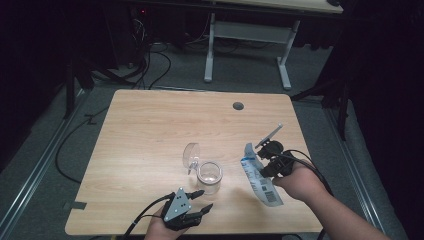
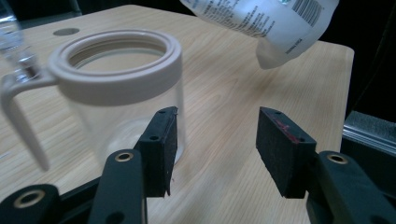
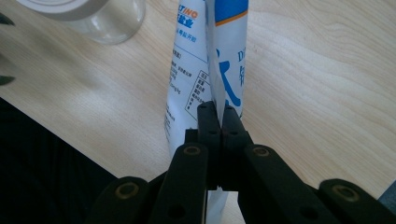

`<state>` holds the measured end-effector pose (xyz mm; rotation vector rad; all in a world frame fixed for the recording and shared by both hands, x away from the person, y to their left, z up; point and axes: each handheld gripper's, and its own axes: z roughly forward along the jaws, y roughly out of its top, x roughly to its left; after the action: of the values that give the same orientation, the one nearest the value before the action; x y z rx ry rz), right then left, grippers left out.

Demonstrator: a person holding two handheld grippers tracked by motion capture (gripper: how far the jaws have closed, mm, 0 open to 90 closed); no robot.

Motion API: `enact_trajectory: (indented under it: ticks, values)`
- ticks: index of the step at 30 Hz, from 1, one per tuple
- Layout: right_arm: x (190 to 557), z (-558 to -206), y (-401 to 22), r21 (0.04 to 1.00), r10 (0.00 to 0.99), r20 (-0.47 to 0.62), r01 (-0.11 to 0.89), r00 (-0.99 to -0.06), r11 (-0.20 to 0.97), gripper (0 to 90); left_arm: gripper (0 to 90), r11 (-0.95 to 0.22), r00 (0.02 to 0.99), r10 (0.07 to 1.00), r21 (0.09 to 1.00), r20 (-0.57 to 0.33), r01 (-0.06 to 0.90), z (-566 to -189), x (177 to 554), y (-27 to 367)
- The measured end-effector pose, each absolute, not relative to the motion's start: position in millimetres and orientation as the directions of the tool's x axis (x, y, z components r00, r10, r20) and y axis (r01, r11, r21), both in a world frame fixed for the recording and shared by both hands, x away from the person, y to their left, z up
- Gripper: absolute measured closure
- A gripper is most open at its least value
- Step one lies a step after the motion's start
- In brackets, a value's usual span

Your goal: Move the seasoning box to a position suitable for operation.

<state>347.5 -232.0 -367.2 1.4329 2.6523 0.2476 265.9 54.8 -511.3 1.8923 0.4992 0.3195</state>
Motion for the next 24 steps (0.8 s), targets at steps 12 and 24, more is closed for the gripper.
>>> enact_trajectory:
  ticks: [12, 24]
  values:
    - [342, -354, -221, 0.211, 0.835, -0.032, 0.813, -0.549, 0.543, 90.0, 45.0, -0.322, 0.905, 0.424, 0.929, -0.03, 0.182, -506, 270, 30]
    - [339, -345, -206, 0.213, 0.825, -0.025, 0.803, -0.565, 0.556, 90.0, 40.9, -0.303, 0.913, 0.407, 0.937, -0.037, 0.173, -504, 268, 22]
